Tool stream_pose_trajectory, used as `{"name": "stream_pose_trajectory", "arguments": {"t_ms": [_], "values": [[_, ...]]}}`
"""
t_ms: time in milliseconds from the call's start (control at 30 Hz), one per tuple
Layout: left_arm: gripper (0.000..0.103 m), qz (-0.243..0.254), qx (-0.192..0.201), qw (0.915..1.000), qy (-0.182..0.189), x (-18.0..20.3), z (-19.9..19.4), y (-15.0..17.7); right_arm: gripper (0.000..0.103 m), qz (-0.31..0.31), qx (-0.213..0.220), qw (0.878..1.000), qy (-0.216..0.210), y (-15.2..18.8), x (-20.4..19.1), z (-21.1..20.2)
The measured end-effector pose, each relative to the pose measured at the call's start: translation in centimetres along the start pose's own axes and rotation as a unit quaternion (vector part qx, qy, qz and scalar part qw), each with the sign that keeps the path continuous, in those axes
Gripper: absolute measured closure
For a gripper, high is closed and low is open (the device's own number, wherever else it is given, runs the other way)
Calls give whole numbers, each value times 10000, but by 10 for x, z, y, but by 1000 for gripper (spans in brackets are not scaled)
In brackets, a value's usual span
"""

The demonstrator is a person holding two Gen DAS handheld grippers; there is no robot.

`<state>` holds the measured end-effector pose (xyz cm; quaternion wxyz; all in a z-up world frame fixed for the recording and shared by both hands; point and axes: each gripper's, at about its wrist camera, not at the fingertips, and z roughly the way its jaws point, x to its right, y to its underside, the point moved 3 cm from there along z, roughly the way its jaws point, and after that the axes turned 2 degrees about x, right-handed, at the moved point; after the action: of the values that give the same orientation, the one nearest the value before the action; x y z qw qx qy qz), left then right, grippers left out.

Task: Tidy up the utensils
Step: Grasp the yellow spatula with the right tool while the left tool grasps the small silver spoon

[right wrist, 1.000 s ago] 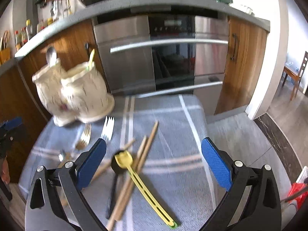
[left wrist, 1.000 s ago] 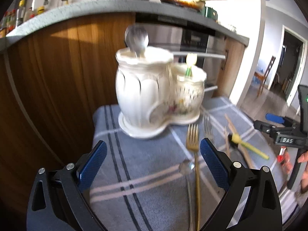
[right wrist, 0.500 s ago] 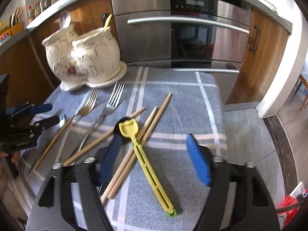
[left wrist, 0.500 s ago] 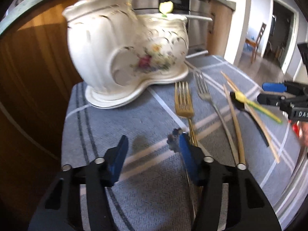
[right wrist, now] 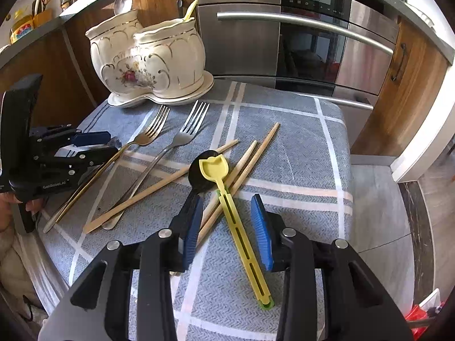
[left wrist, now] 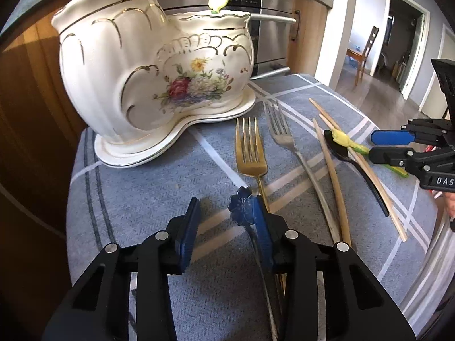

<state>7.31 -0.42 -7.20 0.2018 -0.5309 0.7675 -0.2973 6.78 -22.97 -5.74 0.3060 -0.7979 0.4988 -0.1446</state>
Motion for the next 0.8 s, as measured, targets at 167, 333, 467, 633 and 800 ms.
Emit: {"name": "stream_pose_trajectory", "arguments": {"t_ms": [167,333,467,633,800], "values": [[84,134,-27,9998,131,7,4,-6,69,-79,-19,10000,8,-2,-4,4],[90,120,-20,9999,102,10,6,-10,69,-50,-70,9999,76,-5,-4,11],[97,63,99,9999,66,8,1,-11,73,-49,-122,9999,81,-7,-5,17],[100,14,210,9998,7,4,-6,-12,84,-127,-185,9995,209,-9,-7,26],[100,-86,331,9994,21,-1,-14,-12,92,-64,-70,9997,207,-11,-5,23]]}}
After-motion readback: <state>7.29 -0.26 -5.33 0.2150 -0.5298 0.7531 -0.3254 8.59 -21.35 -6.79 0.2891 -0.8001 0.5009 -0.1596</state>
